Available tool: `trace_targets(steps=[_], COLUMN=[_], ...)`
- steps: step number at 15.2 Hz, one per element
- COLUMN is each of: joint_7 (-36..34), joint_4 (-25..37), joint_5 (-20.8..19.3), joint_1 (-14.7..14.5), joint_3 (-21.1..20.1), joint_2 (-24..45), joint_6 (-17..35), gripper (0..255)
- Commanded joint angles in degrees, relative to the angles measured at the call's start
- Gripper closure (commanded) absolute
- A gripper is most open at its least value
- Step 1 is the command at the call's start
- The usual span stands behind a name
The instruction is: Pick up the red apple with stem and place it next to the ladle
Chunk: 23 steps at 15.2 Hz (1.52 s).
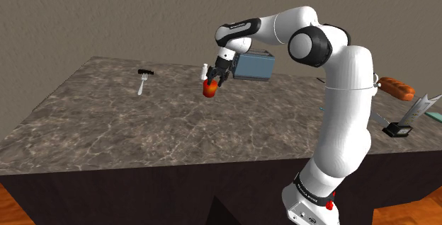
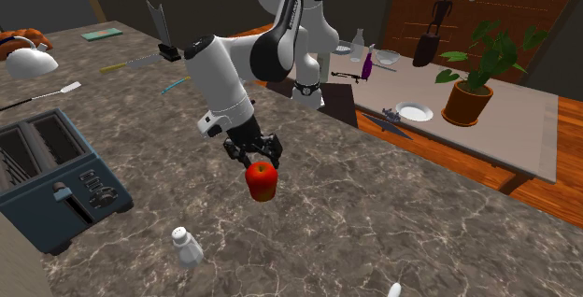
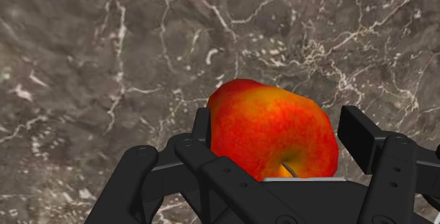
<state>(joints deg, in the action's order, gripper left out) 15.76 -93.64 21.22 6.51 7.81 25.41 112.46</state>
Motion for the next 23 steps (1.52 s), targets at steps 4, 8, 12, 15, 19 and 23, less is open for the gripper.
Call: trace_targets(steps=[4, 8, 12, 15, 19, 23], joint_7=[-0.01, -0.82, -1.63, -2.23, -3.02, -3.80], joint_4=[-0.13, 1.29, 2.95, 4.36, 6.46, 8.85], joint_5=[0.00, -0.46, -0.87, -1.14, -1.46, -1.71], joint_1=[-0.04, -0.03, 0.00, 0.05, 0.14, 0.25], joint_3=[-0.02, 0.14, 0.27, 0.35, 0.45, 0.52], joint_2=[0.06, -1.06, -2.01, -2.61, -3.26, -3.70], joint_6=[0.05, -2.37, -4.86, -6.78, -9.42, -12.14], gripper=[255, 255, 255, 255, 255, 255])
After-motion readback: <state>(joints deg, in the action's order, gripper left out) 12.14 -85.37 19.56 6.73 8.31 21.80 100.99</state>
